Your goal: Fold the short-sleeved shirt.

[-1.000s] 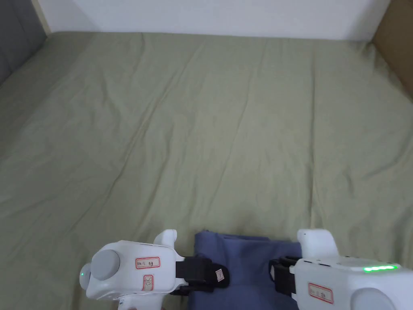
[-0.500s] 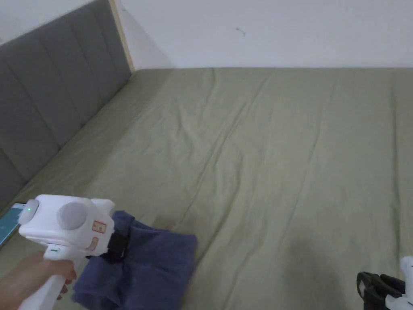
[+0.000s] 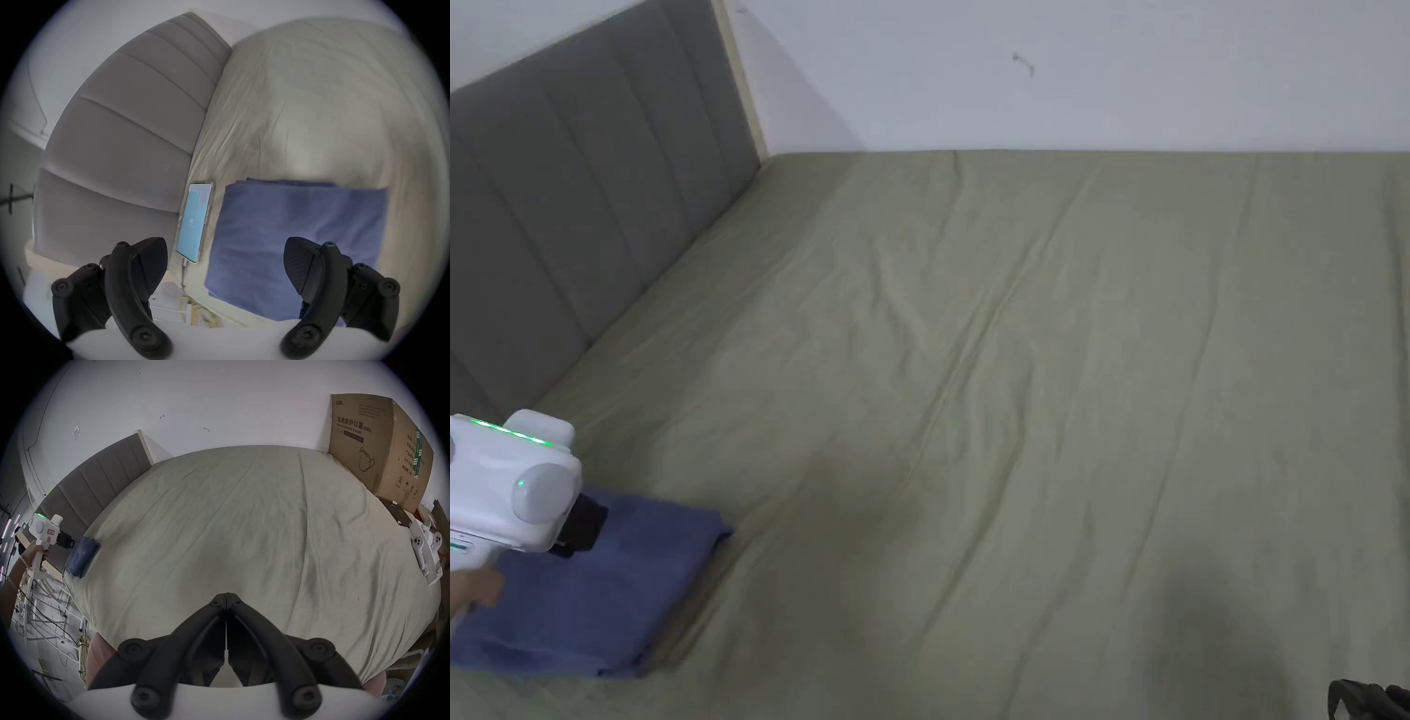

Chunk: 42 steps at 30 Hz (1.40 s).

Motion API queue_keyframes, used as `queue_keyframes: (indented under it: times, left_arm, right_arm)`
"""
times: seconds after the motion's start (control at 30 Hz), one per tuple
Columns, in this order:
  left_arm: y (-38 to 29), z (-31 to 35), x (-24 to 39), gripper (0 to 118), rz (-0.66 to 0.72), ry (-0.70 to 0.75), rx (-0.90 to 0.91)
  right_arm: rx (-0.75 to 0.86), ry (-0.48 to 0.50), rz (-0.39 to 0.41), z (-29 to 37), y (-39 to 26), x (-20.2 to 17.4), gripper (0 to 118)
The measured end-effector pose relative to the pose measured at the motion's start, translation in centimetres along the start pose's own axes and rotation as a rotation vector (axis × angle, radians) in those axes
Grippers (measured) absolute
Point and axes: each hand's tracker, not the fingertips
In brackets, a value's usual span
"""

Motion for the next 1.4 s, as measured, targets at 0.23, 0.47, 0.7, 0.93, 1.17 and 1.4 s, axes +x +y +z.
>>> queue_keyframes:
  times: [0.23, 0.47, 0.7, 0.93, 1.17, 1.4]
  left_arm:
    - [-1.8, 9.6, 1.3, 1, 0.236, -0.328, 0.228]
    - [-3.8, 18.8, 7.6, 0, 0.225, -0.490, 0.360]
    - [-6.5, 29.7, 12.6, 0, 0.303, -0.616, 0.661]
    - [-9.3, 38.6, 18.0, 0, 0.303, -0.449, 0.935]
    - [-11.9, 42.7, 19.4, 0, 0.366, -0.451, 1.057]
    - [-12.2, 44.2, 19.8, 74, 0.314, -0.425, 1.089]
  right_arm:
    - [0.017, 0.003, 0.000, 1.1, -0.1, 0.2, 0]
    - [0.119, 0.008, -0.030, 4.6, -0.2, 1.7, 0]
    - [0.325, -0.039, -0.046, 10.2, 0.3, 3.3, 0]
    - [0.574, -0.136, 0.008, 16.2, 2.5, 2.7, 0]
    - [0.811, -0.277, 0.098, 21.2, 2.8, 1.1, 0]
    - [0.858, -0.336, 0.151, 22.0, 2.0, -0.1, 60]
